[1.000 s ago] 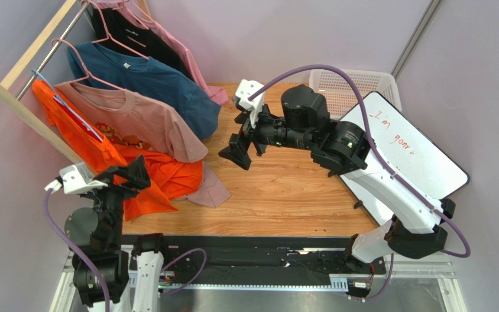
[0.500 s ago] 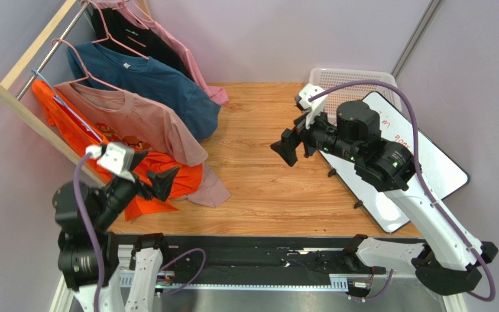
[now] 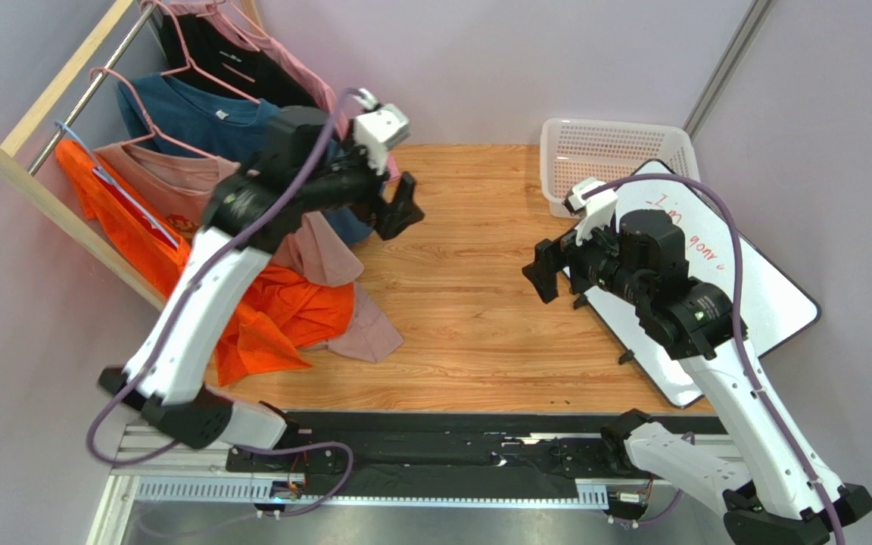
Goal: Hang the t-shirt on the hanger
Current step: Reset both arms
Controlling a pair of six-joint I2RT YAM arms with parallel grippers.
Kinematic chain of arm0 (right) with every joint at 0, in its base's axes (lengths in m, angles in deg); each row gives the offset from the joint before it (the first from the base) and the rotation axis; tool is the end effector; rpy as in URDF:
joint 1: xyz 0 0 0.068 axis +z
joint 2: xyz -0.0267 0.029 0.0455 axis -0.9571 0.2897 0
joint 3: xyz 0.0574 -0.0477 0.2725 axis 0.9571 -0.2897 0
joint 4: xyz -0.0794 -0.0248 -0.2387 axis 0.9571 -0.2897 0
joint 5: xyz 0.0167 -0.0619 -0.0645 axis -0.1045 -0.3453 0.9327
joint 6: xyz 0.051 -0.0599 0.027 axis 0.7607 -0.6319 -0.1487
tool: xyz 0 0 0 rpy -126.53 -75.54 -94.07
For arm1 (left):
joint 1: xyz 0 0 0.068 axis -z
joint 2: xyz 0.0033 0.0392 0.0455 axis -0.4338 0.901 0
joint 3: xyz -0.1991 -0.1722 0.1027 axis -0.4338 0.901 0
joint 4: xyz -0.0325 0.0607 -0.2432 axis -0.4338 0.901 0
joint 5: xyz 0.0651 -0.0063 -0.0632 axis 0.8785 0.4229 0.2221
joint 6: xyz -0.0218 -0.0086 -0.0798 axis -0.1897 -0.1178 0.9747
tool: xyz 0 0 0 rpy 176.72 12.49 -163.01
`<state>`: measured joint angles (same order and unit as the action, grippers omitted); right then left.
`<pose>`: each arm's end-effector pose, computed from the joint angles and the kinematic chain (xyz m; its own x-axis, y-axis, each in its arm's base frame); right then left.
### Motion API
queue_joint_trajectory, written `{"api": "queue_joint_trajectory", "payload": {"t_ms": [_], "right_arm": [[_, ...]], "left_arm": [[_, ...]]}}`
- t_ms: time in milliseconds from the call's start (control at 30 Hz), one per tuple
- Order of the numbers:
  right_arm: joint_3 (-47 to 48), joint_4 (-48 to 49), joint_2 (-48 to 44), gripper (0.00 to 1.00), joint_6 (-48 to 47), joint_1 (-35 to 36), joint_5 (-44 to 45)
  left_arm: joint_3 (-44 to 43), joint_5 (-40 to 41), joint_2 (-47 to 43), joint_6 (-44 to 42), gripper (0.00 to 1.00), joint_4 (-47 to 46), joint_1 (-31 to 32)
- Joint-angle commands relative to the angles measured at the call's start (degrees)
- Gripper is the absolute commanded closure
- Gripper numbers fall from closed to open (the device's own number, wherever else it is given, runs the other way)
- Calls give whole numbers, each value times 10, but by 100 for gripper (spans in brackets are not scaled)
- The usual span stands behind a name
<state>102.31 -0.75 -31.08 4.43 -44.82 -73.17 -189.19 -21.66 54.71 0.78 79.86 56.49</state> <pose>0.1636 0.0991 0.3974 -0.3554 -0.2561 -0.8989 -0.5952 0.8036 0.0064 0.2138 -0.1567 0.4940 -0.2248 0.2808 -0.9331 0.7927 0.6096 -0.0075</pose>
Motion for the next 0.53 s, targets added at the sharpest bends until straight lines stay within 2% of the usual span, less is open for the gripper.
{"api": "queue_joint_trajectory", "payload": {"t_ms": [0,133,267,367,500], "right_arm": [[-57,22,-16,0,-61,-7,20],[-127,32,-12,0,-88,-47,4],[-128,44,37,0,-80,-92,-49],[-103,56,62,0,-73,-103,-59],[-60,57,73,0,-66,-104,-64]], "left_arm": [[14,-26,100,6,1,63,5],[103,-40,84,10,1,-9,5],[177,-18,79,14,1,-47,5],[186,2,88,17,1,-42,5],[150,21,91,16,1,-20,5]]}}
